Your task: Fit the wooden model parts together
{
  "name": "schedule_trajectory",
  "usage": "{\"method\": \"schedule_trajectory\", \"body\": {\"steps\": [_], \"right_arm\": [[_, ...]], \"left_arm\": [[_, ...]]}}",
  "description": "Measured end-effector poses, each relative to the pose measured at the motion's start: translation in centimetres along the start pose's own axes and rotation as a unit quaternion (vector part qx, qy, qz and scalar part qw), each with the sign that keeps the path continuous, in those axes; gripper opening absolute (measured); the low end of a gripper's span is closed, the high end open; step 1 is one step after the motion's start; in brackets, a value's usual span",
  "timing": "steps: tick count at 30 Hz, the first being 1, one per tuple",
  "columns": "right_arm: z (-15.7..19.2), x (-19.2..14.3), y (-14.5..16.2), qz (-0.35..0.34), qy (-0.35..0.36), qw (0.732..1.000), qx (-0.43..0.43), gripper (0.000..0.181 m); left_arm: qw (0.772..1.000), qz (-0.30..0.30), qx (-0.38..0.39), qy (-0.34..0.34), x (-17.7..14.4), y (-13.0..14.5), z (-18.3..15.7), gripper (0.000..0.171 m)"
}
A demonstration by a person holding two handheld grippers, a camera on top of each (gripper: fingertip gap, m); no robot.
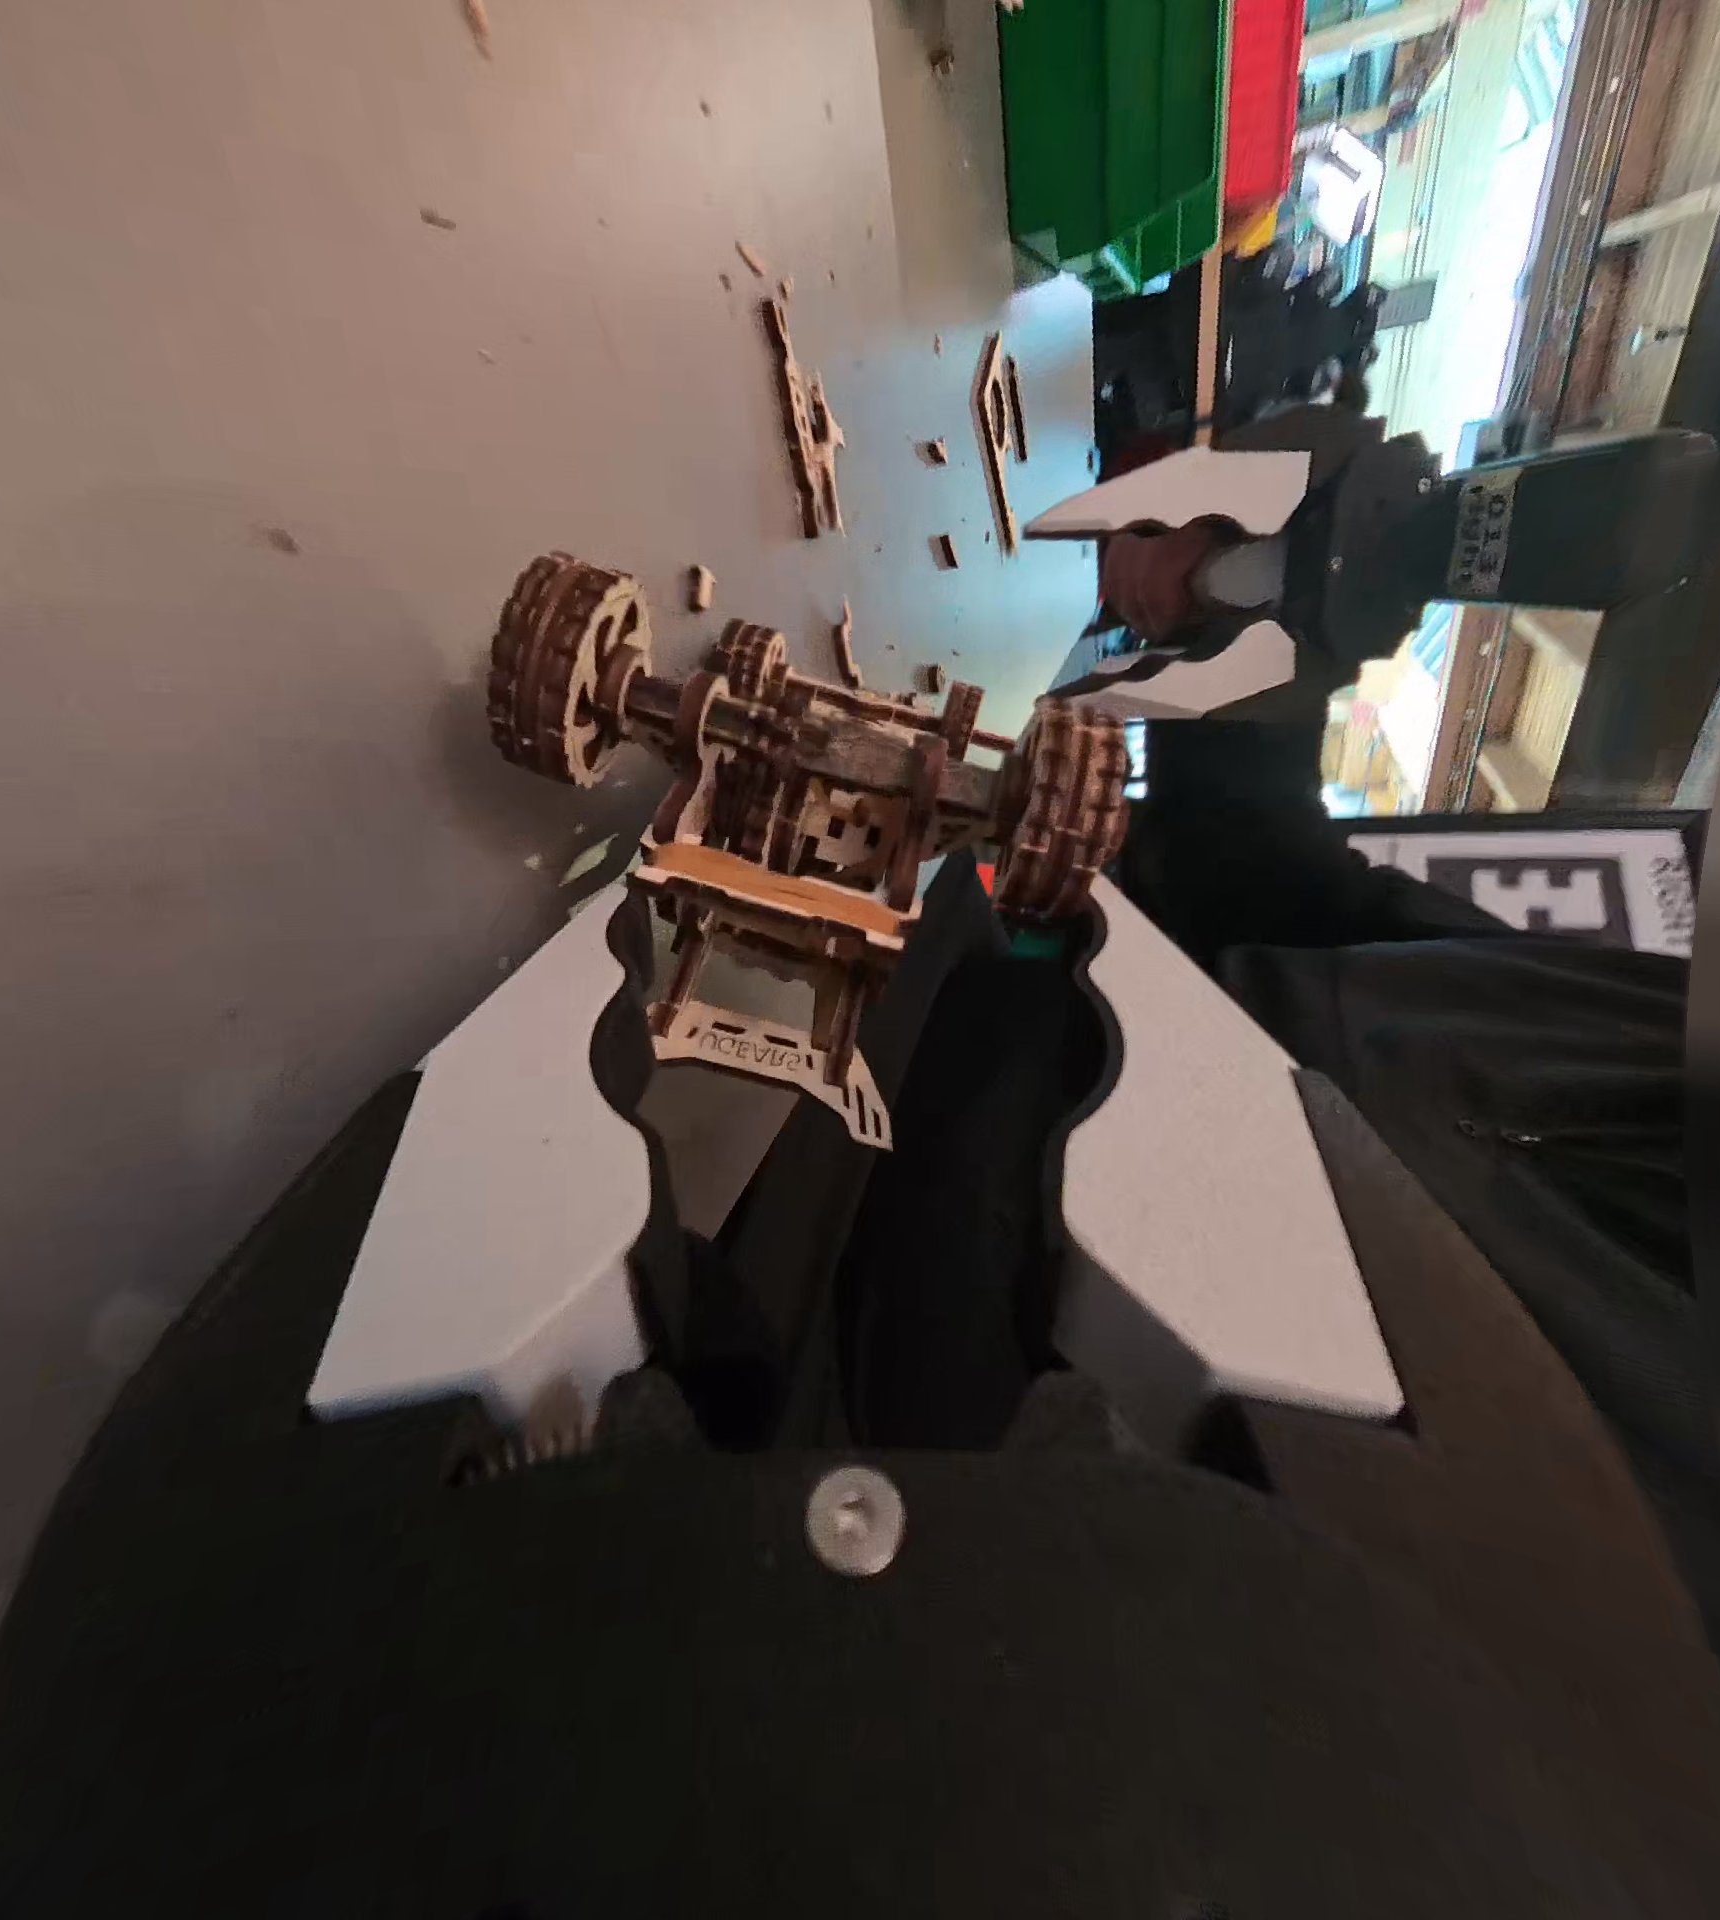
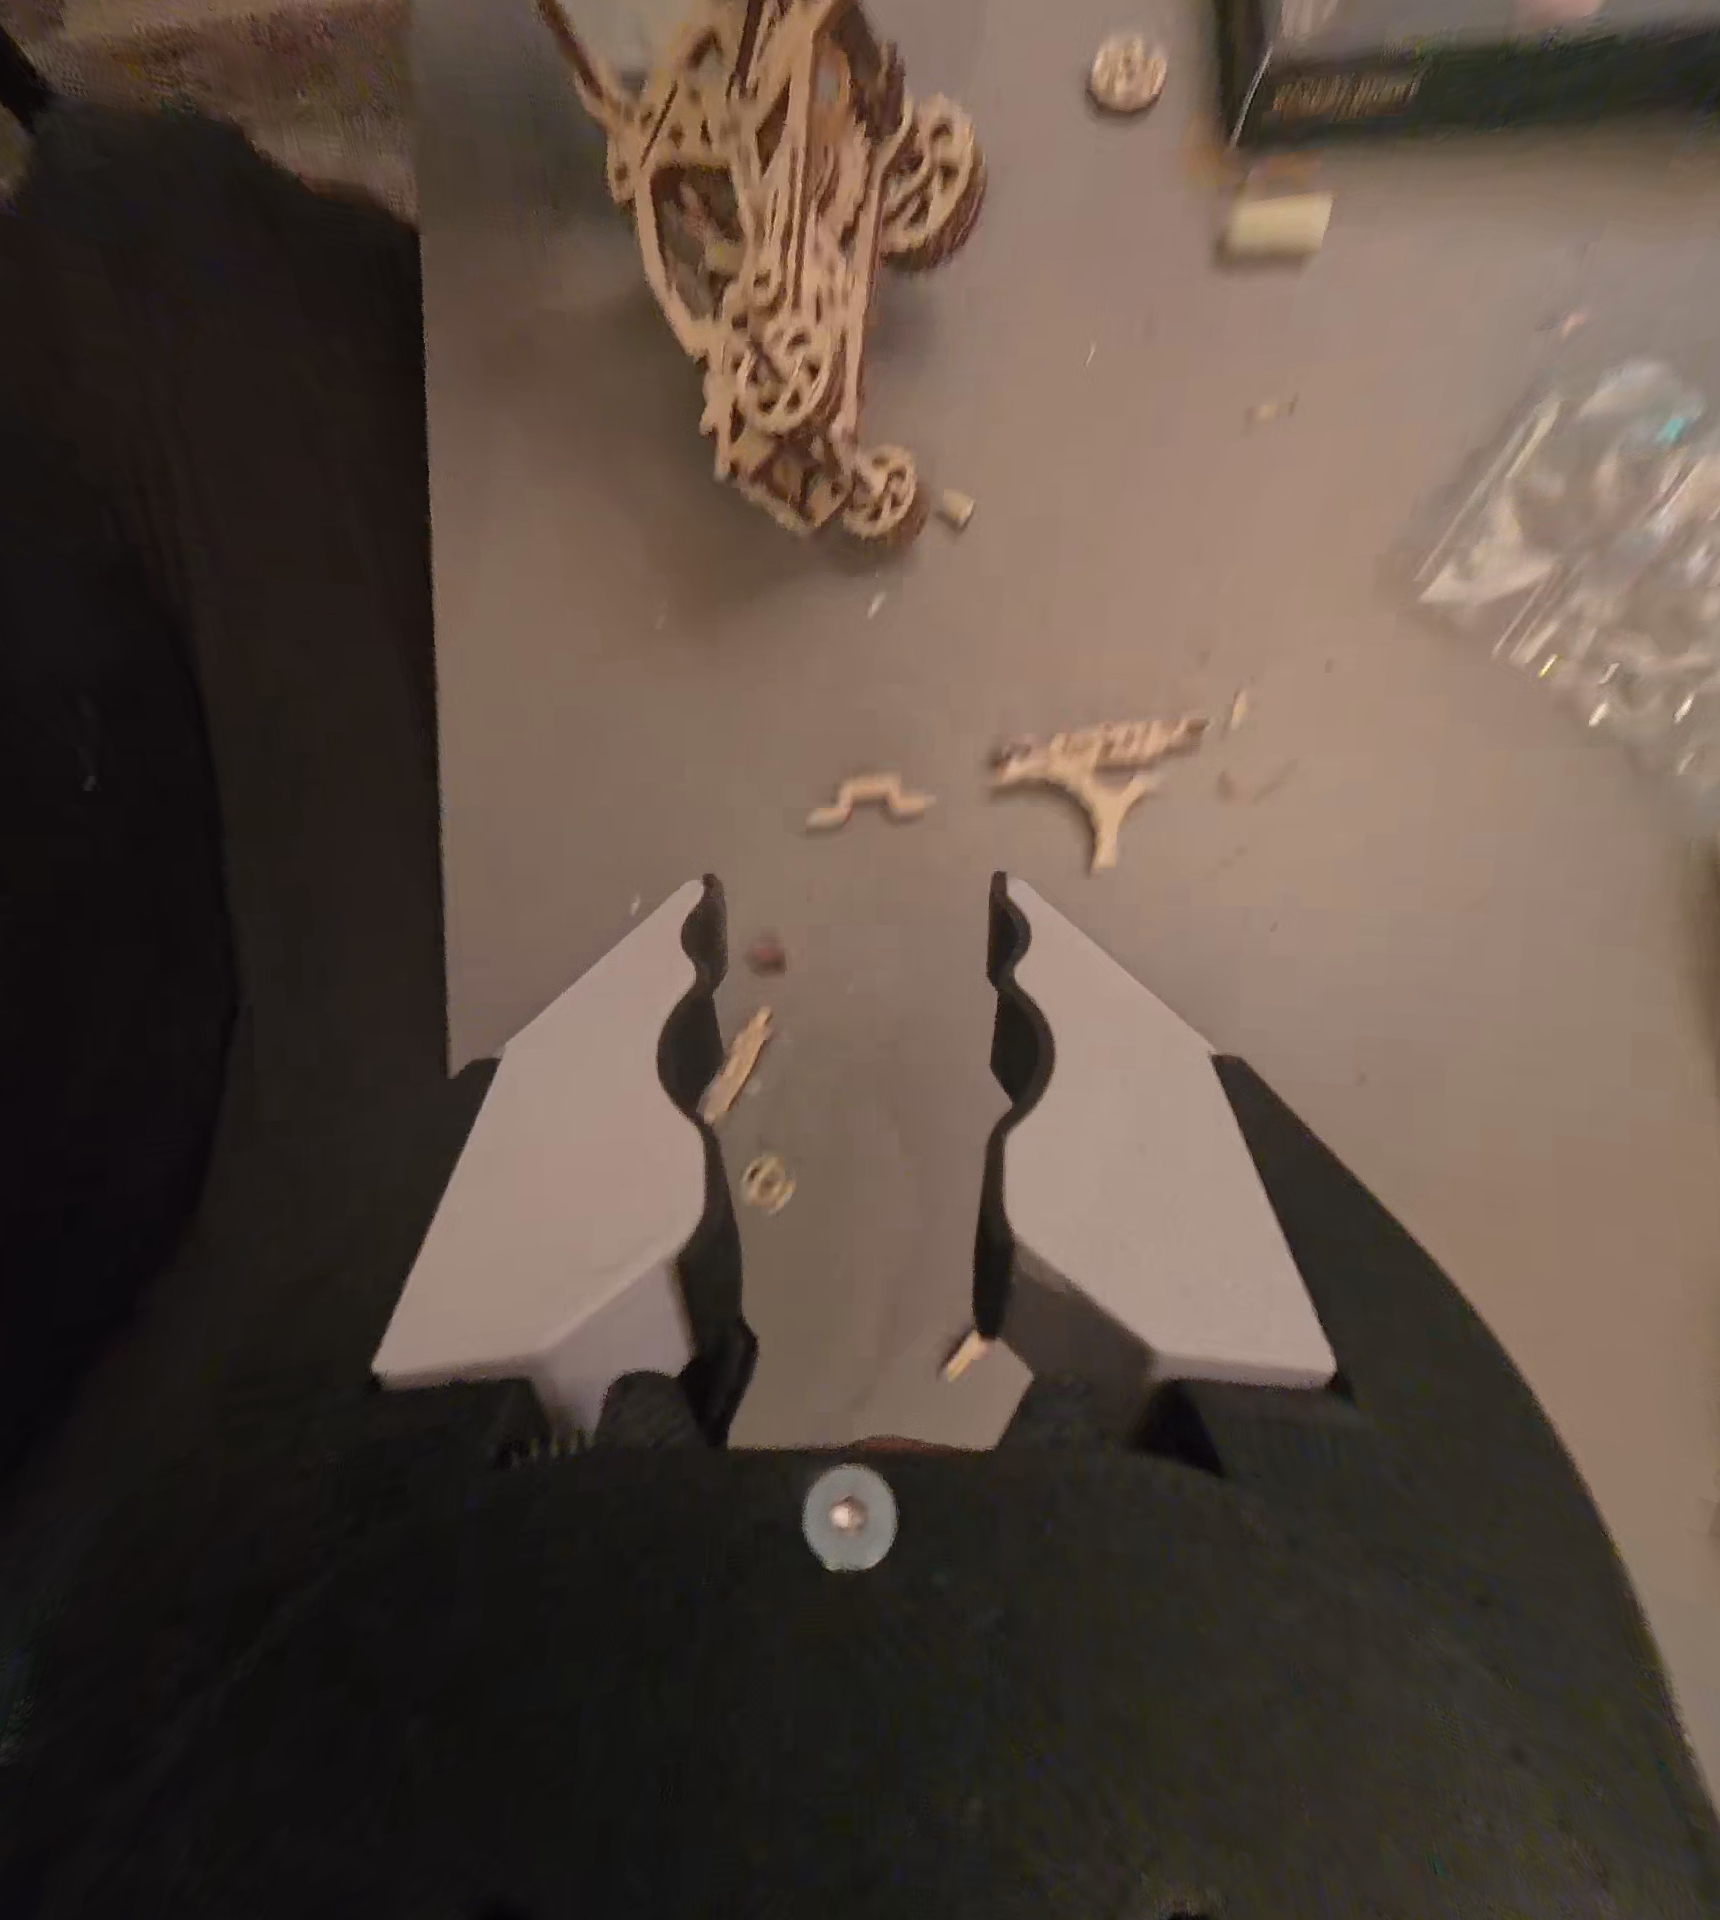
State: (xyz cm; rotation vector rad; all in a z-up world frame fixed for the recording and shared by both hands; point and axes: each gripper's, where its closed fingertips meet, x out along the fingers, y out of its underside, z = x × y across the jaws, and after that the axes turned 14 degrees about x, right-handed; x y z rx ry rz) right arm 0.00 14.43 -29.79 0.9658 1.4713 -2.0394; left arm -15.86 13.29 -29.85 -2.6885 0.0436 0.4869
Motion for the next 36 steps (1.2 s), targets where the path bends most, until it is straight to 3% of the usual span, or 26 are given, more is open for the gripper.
{"method": "schedule_trajectory", "body": {"steps": [8, 13, 17, 22, 26, 31, 36], "right_arm": [[-2.7, 6.4, -9.8, -0.027, -0.047, 0.997, -0.058, 0.045], [-3.2, 11.3, -15.6, -0.029, -0.065, 0.986, -0.152, 0.041], [-2.7, 15.7, -17.2, 0.000, -0.082, 0.973, -0.215, 0.043], [-3.3, 19.9, -16.8, 0.036, -0.068, 0.972, -0.221, 0.040], [-3.6, 20.6, -17.1, 0.037, -0.093, 0.981, -0.169, 0.020], [-3.6, 20.0, -17.4, 0.030, -0.126, 0.984, -0.121, 0.019], [-0.6, 12.5, -19.4, -0.059, -0.165, 0.976, -0.132, 0.019]], "left_arm": [[0.995, -0.072, -0.060, 0.028, -3.3, -1.3, 2.2, 0.077], [0.994, -0.068, -0.067, 0.049, -3.7, -0.6, 2.3, 0.077], [0.993, -0.090, -0.070, 0.038, -5.1, -0.7, 2.8, 0.077], [0.991, -0.102, -0.079, 0.044, -5.9, -0.8, 3.3, 0.077], [0.990, -0.106, -0.081, 0.052, -6.0, -1.1, 3.4, 0.077], [0.989, -0.108, -0.083, 0.056, -6.1, -1.2, 3.4, 0.077], [0.988, -0.116, -0.086, 0.058, -6.1, -1.3, 3.5, 0.077]]}}
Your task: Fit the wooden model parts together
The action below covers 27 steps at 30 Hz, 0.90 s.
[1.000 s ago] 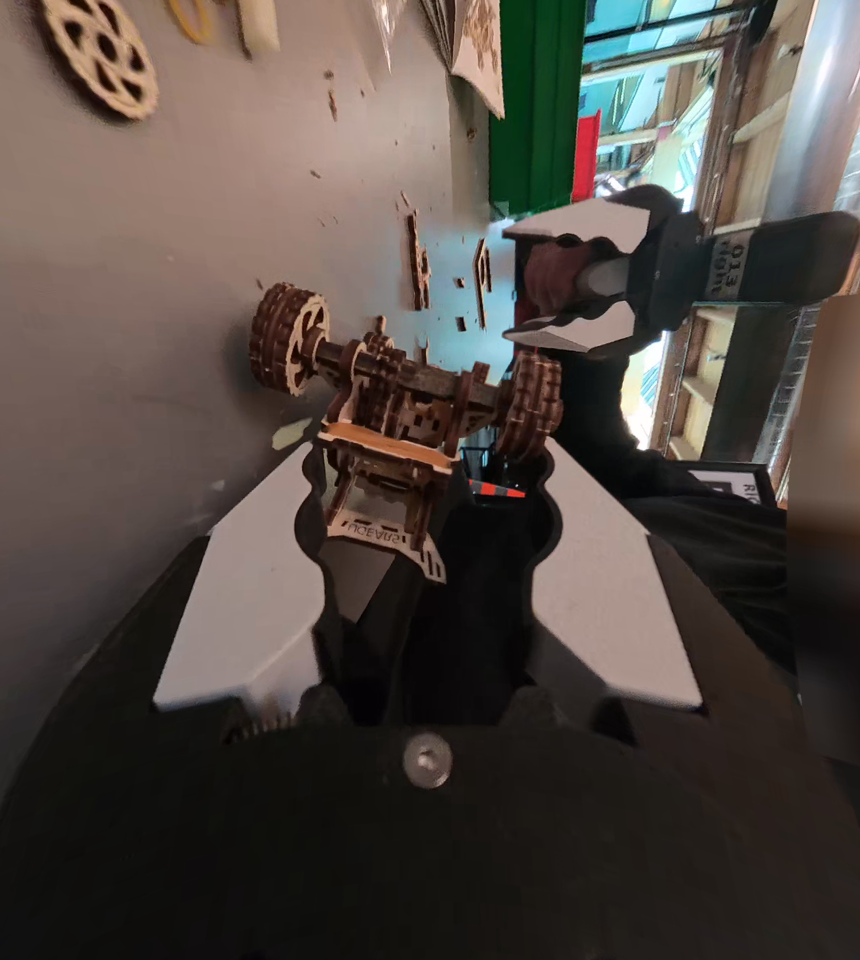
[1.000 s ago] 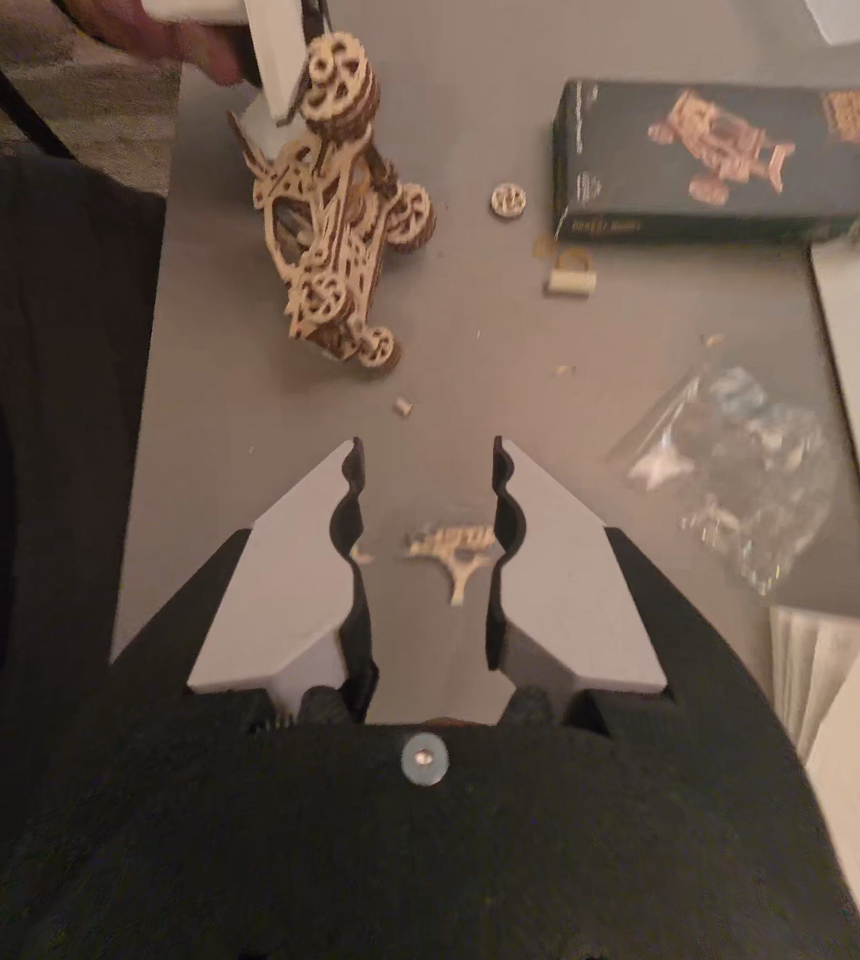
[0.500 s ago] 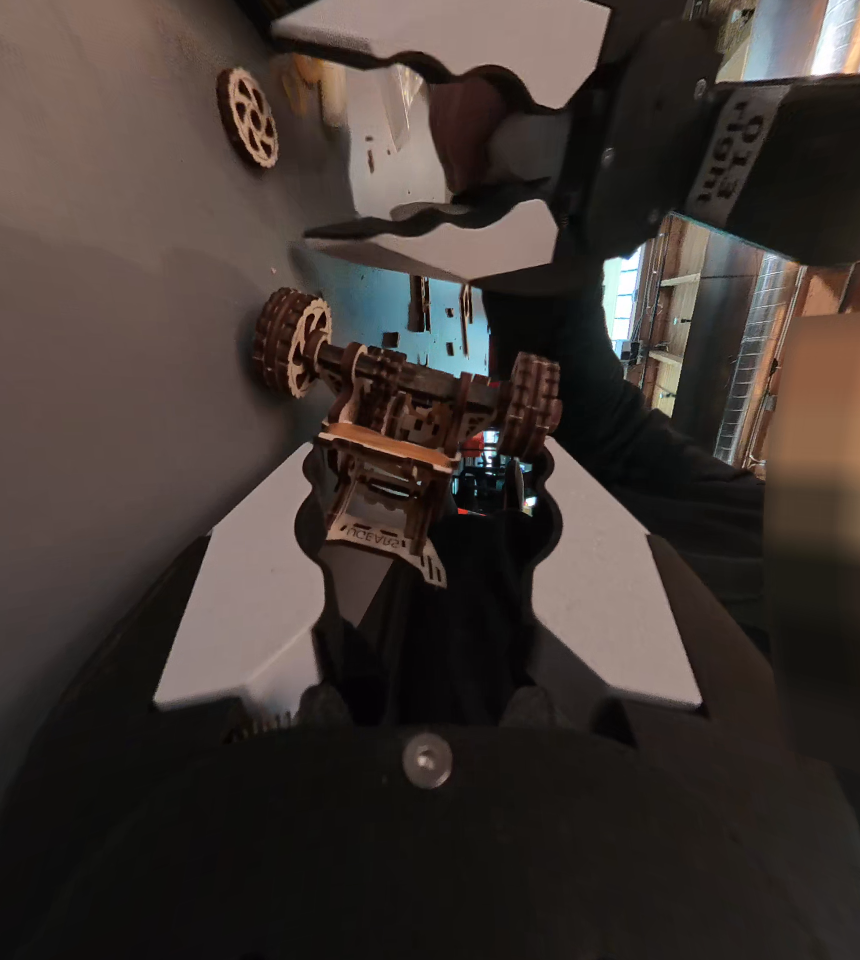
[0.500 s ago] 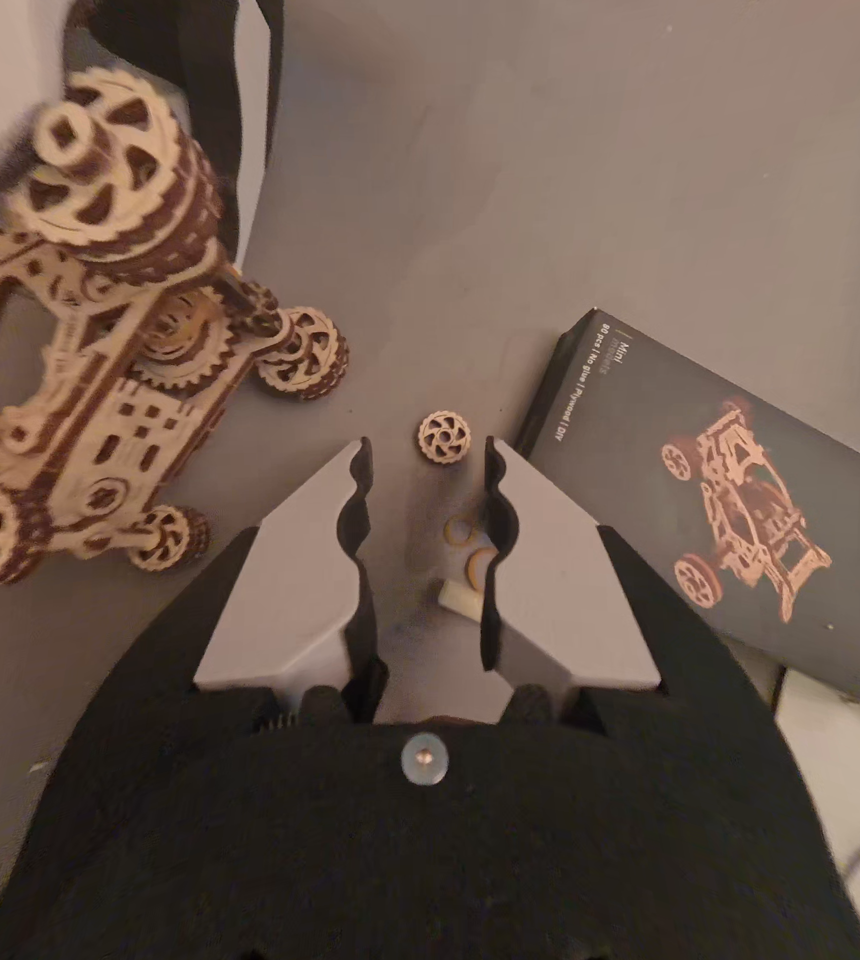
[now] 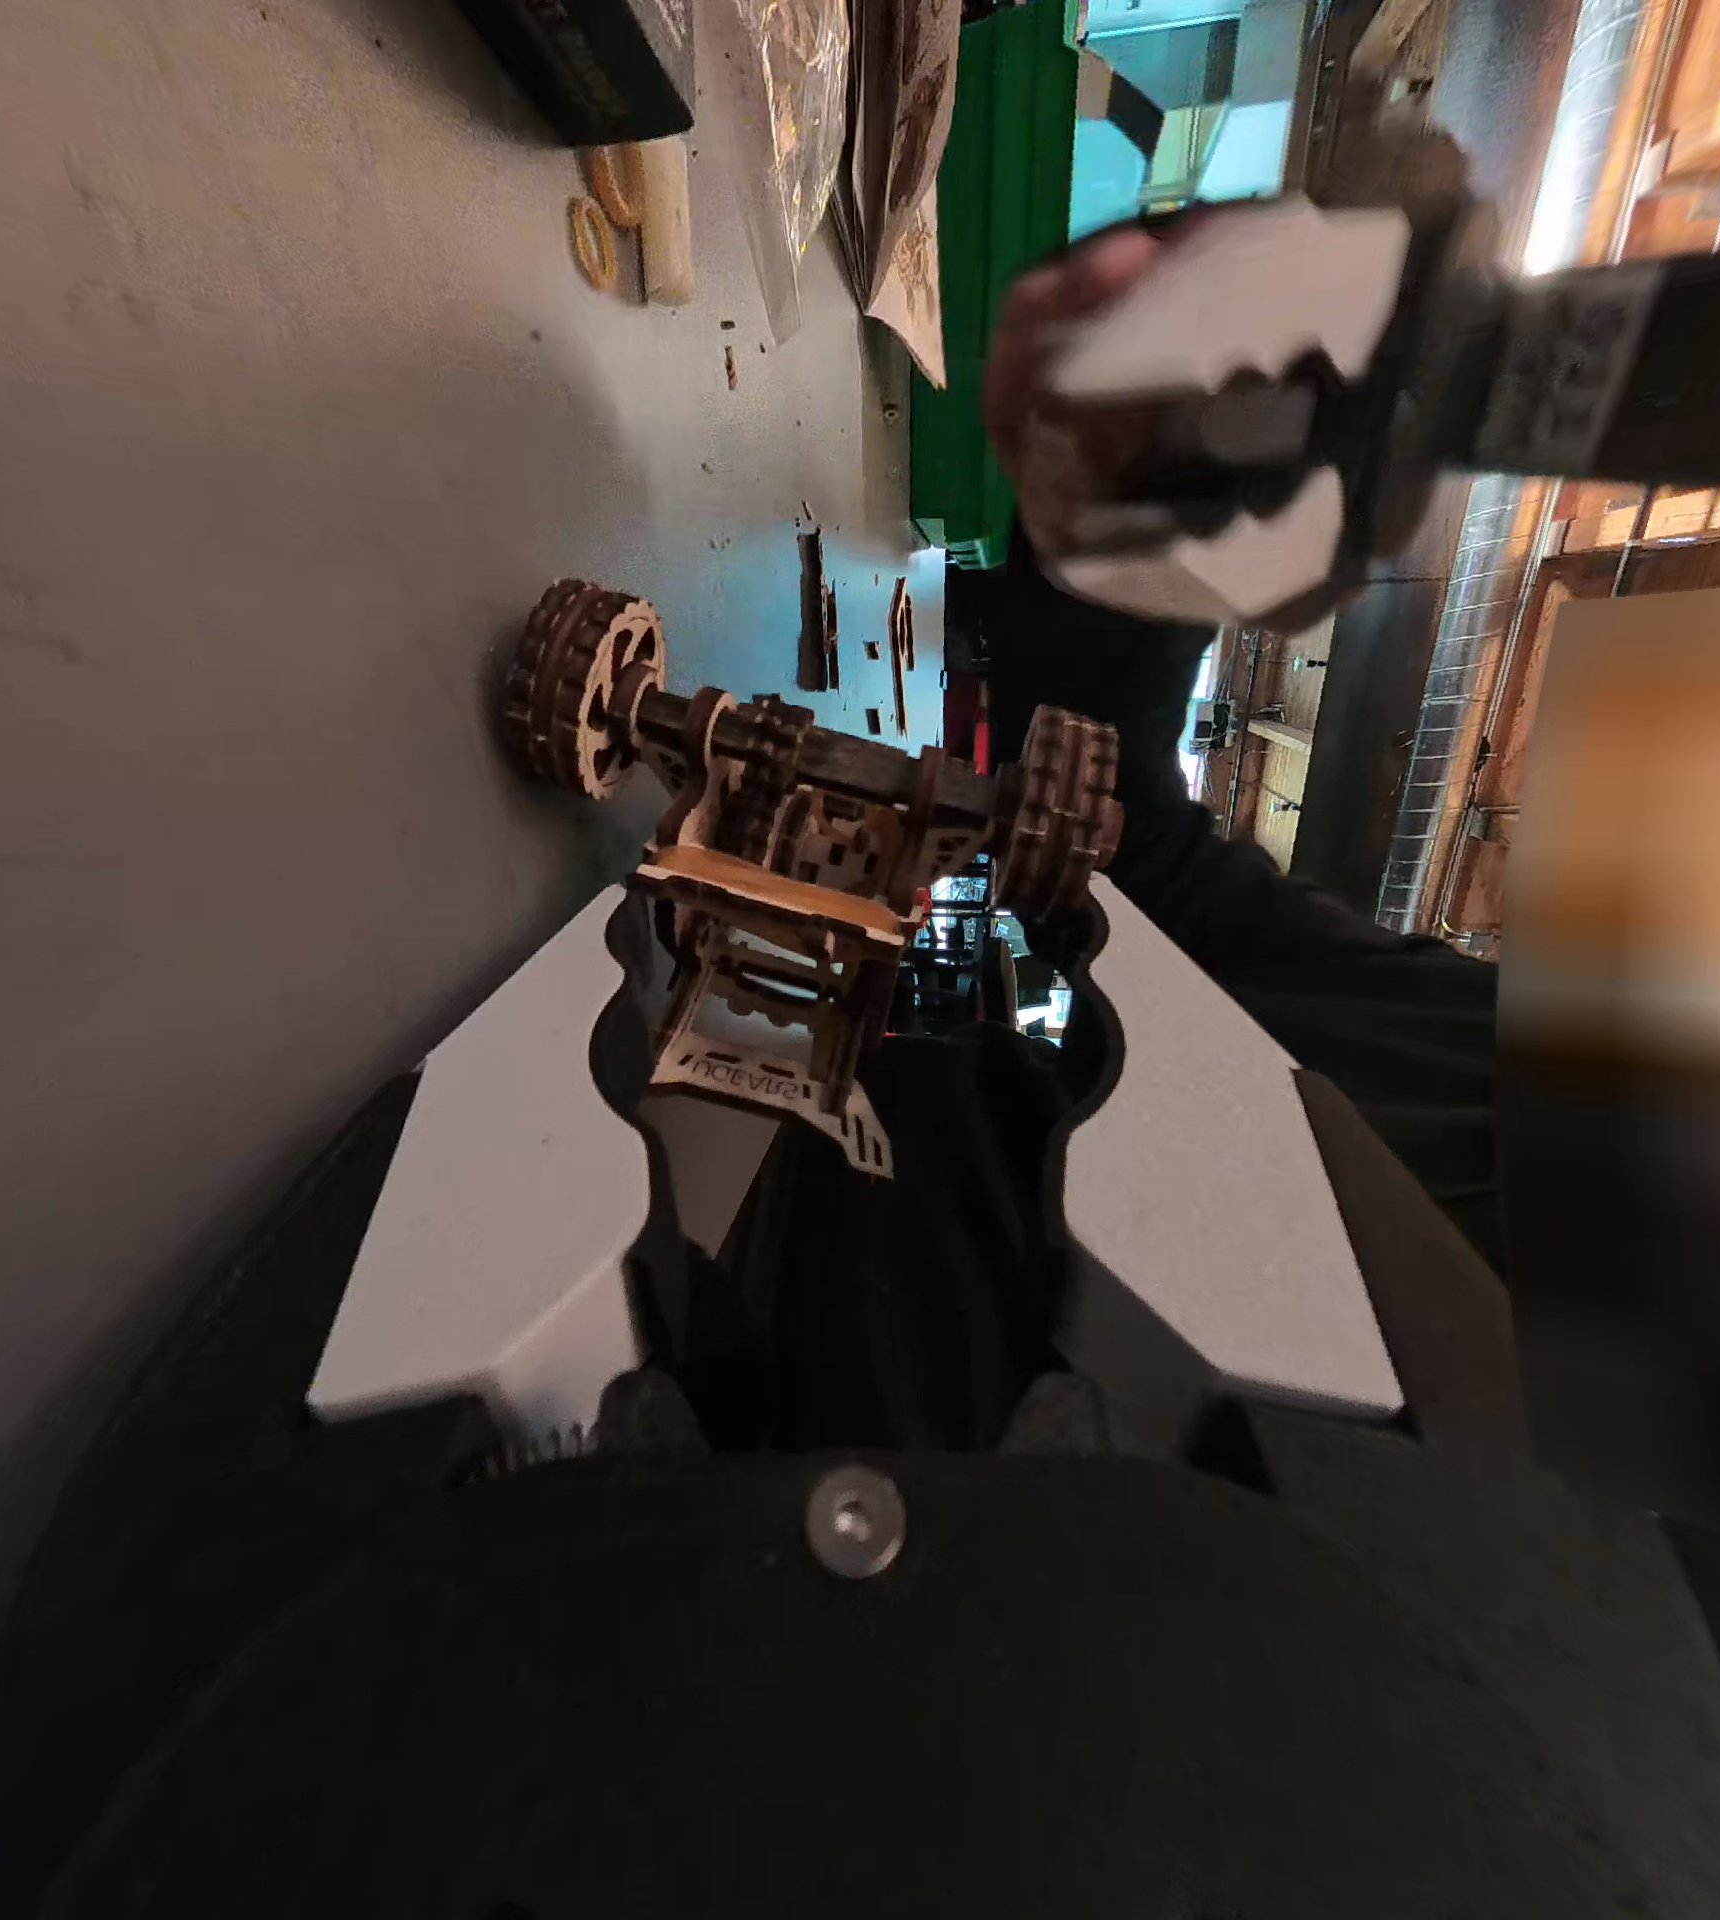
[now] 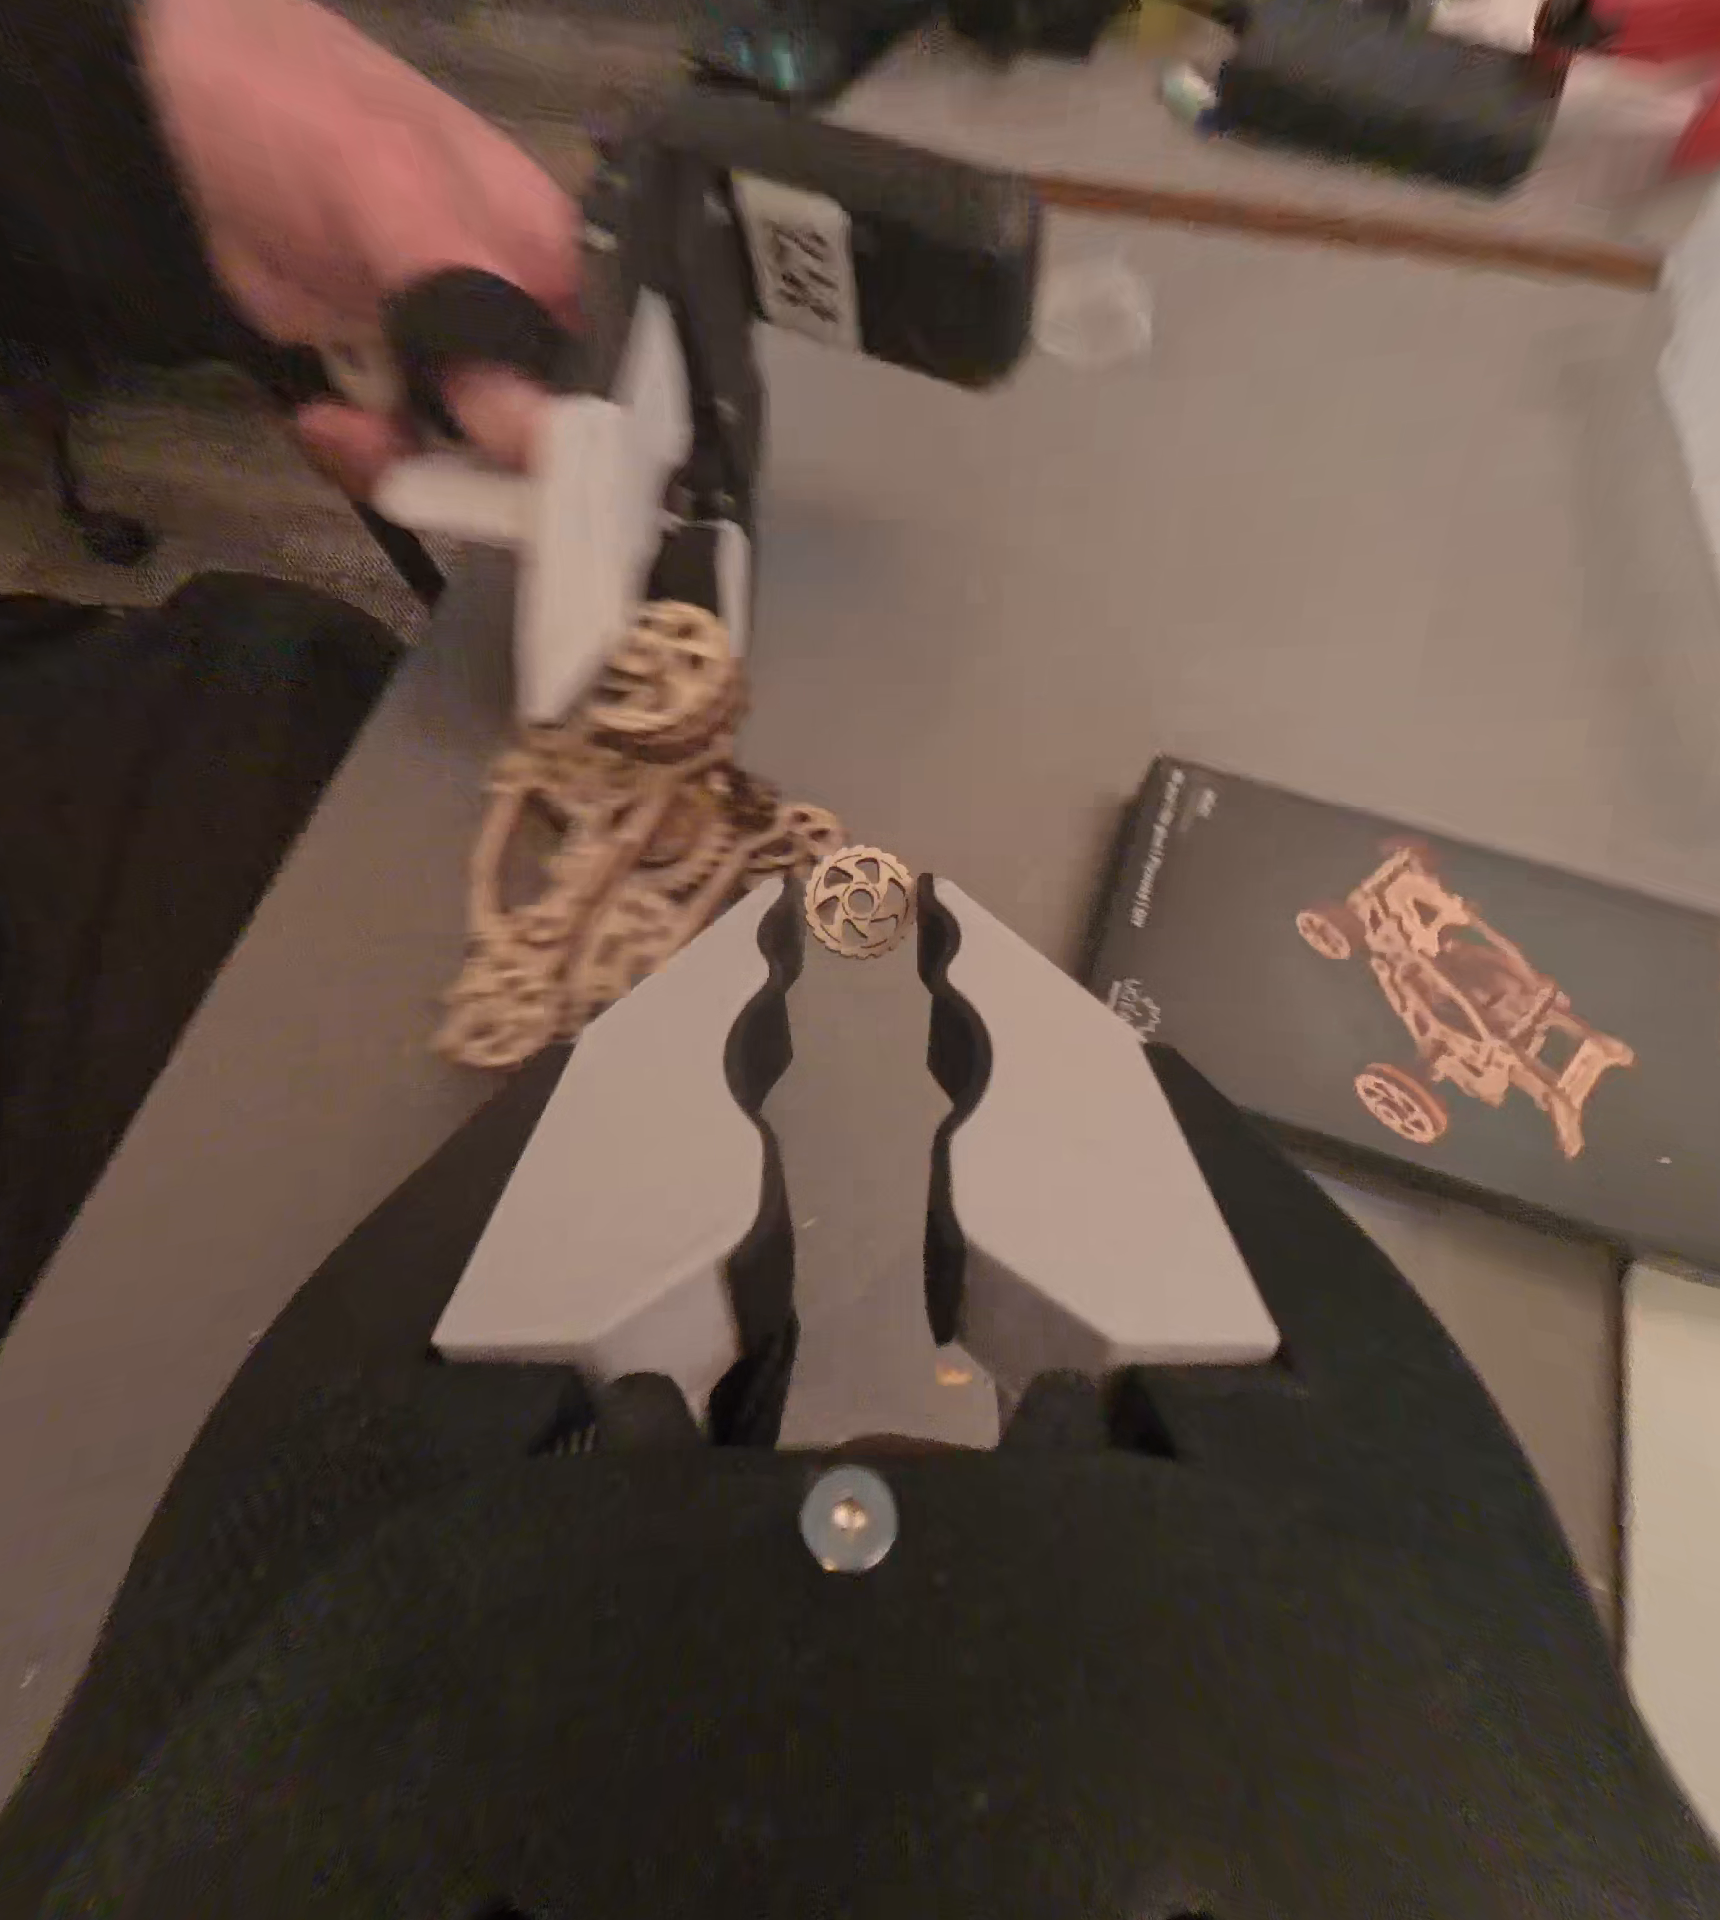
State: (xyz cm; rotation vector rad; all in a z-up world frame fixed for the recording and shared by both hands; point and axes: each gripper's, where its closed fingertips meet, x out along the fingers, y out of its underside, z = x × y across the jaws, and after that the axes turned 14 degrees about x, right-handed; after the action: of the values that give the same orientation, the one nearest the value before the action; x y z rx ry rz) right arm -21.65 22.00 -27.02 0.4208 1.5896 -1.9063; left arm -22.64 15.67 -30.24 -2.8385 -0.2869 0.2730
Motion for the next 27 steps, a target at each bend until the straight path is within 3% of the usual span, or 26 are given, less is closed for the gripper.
{"method": "schedule_trajectory", "body": {"steps": [4, 6, 9, 15, 27], "right_arm": [[5.2, -2.5, 0.4, 0.011, 0.005, 0.999, -0.052, 0.019], [6.1, -2.6, 1.5, 0.028, 0.026, 0.997, -0.070, 0.018], [5.9, -2.4, 3.4, 0.052, 0.056, 0.994, -0.079, 0.019], [4.5, -2.9, 3.1, 0.036, 0.102, 0.991, -0.079, 0.018], [4.6, -2.0, 3.6, 0.057, 0.103, 0.989, -0.090, 0.019]], "left_arm": [[1.000, 0.005, 0.001, 0.001, 0.5, 0.1, 0.0, 0.077], [1.000, 0.009, 0.002, 0.001, 0.8, 0.2, -0.1, 0.077], [1.000, 0.008, 0.003, 0.000, 0.8, 0.2, -0.1, 0.077], [1.000, 0.007, 0.006, -0.006, 0.8, 0.1, 0.0, 0.077], [1.000, 0.008, 0.007, -0.006, 0.9, 0.1, 0.0, 0.077]]}}
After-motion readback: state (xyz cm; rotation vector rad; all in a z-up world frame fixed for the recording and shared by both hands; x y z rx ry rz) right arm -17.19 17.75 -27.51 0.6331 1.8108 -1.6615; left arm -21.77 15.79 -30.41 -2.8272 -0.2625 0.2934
